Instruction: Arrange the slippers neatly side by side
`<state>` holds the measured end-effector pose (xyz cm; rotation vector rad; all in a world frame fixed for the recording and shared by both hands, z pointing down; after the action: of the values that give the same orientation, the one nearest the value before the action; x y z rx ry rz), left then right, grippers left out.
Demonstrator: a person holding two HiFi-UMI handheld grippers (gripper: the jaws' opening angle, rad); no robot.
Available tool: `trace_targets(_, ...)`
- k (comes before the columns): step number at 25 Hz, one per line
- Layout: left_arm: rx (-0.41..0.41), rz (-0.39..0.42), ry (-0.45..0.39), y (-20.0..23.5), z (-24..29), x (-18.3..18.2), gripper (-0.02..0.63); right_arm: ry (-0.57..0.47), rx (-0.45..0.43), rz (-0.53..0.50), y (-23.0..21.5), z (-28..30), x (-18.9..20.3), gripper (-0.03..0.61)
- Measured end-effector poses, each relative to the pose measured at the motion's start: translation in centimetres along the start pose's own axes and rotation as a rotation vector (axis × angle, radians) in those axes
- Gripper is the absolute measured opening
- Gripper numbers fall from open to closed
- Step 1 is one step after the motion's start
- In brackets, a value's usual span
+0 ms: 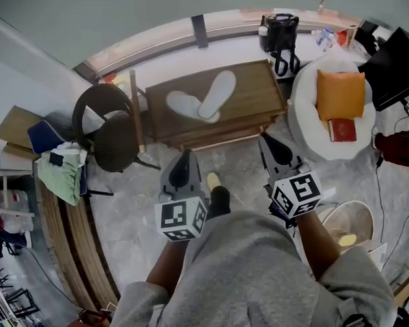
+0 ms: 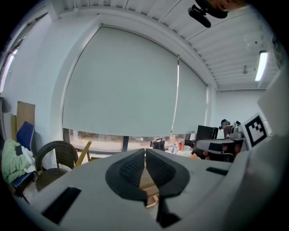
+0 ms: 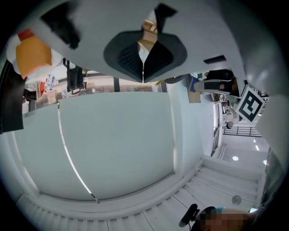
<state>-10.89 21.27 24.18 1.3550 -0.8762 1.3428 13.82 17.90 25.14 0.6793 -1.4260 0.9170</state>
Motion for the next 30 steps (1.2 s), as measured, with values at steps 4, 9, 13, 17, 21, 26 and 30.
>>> trace_targets(4, -0.008, -0.012, -0.001, 2.0, 2.4, -0.7, 0.021, 0.021, -0.004, -0.007, -0.3, 3.3, -0.5, 0.025)
trace_targets(9, -0.025, -0.031, 0.011, 5.2, 5.5, -1.2, 0.021, 0.051, -0.017, -0.016, -0.3, 8.1, -0.4, 0.025)
trace_targets(13, -0.035, -0.04, 0.021, 7.9, 8.0, -1.4, 0.021, 0.071, -0.014, -0.01, -0.5, 11.7, 0.0, 0.025)
trace_targets(17, -0.034, -0.053, 0.033, 10.5, 10.3, -1.3, 0.021, 0.097, 0.01, -0.012, -1.0, 15.2, 0.8, 0.026)
trace_targets(21, -0.03, -0.062, 0.044, 12.6, 12.6, -1.0, 0.02, 0.126, 0.028, -0.011, -2.0, 18.2, 1.7, 0.026)
trace_targets(26, -0.022, -0.058, 0.081, 14.2, 15.7, 0.2, 0.021, 0.166, 0.064, 0.029, -4.0, 21.1, 3.2, 0.028)
trace_targets(30, -0.023, -0.085, 0.132, 14.6, 17.6, 1.3, 0.021, 0.237, 0.095, 0.064, -5.5, 22.6, 5.0, 0.028)
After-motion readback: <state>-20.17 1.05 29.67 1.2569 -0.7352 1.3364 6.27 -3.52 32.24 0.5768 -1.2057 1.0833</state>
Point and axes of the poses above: the fingertips, and each gripper's own axes: z forward along the fingers, y to its left, x out of its underside, the point moved 9 cm from there along -z, backward along the fingers, and after that the axes turned 11 degrees about -y, right-handed, at the moved point
